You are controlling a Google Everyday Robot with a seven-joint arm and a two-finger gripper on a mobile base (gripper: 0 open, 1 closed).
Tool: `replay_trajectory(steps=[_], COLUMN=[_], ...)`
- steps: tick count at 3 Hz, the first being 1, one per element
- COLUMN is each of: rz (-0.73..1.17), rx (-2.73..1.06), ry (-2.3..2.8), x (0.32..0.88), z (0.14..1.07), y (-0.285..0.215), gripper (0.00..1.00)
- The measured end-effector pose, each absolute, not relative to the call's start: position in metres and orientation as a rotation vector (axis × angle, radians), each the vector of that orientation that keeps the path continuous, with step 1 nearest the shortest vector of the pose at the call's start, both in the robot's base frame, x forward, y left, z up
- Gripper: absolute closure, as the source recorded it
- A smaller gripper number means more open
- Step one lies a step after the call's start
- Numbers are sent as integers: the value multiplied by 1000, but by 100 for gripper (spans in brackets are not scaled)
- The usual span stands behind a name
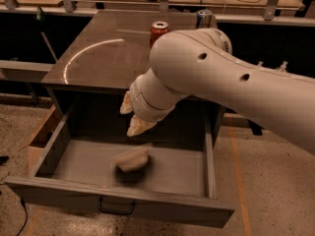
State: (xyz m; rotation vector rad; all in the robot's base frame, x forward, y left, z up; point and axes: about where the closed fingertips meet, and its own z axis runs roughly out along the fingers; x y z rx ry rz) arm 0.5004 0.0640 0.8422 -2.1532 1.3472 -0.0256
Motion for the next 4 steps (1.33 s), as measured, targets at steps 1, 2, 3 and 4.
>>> replay_trajectory(steps=[1, 2, 3, 4], rz=[-79, -103, -86, -106], rx=[-2167, -2164, -2066, -1898], ry=[1387, 1407, 1403, 1388], x=[507, 511, 517, 526], z=[839, 839, 849, 891], y=[60, 58, 49, 18], gripper=[0, 0, 0, 0])
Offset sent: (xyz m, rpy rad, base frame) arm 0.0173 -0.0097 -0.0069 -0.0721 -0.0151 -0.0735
